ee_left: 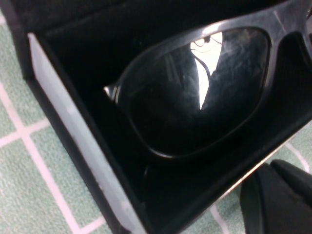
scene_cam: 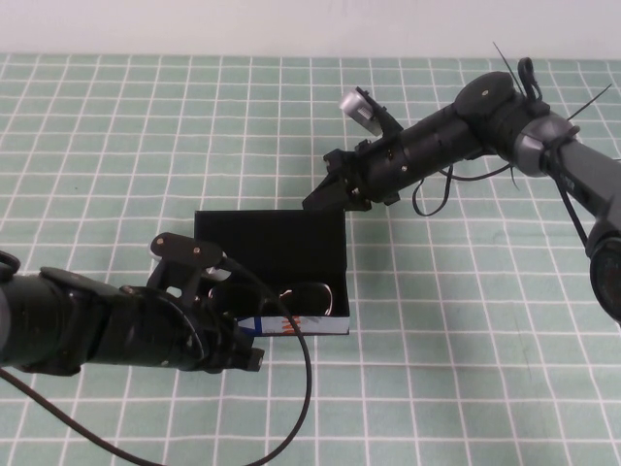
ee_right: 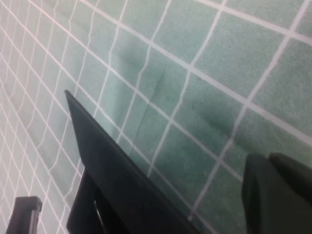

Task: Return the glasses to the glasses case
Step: Close the glasses case

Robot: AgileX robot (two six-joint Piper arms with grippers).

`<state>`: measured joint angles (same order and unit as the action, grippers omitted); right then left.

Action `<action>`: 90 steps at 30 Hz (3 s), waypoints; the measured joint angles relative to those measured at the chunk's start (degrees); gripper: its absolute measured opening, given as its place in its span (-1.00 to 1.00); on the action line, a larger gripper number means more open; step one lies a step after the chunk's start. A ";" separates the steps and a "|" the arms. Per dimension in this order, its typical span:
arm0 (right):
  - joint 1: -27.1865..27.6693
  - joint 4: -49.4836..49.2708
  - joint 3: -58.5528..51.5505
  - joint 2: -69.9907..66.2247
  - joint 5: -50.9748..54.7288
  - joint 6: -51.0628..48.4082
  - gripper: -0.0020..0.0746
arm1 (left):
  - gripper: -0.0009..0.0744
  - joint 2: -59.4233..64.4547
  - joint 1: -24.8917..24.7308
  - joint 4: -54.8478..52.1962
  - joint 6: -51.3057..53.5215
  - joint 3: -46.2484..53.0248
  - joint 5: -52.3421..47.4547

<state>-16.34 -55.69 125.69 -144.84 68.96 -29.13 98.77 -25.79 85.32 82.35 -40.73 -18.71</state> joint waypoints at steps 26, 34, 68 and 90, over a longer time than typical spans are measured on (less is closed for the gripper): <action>-0.47 -1.27 0.00 0.00 0.00 2.77 -0.98 | -0.98 0.13 0.00 0.58 1.09 0.00 0.00; -0.59 1.47 0.00 -0.12 0.00 3.74 -0.98 | -0.98 0.13 0.00 0.58 1.14 0.00 0.00; -0.82 9.42 0.10 2.77 0.36 9.01 -0.98 | -0.98 0.13 0.00 0.58 1.28 0.00 0.21; -7.48 9.14 0.10 5.14 0.65 12.49 -0.98 | -0.98 0.13 -0.32 0.90 1.28 0.00 1.24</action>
<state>-23.82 -46.54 125.79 -139.70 69.61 -16.64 98.90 -26.12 86.22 83.63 -40.73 -17.47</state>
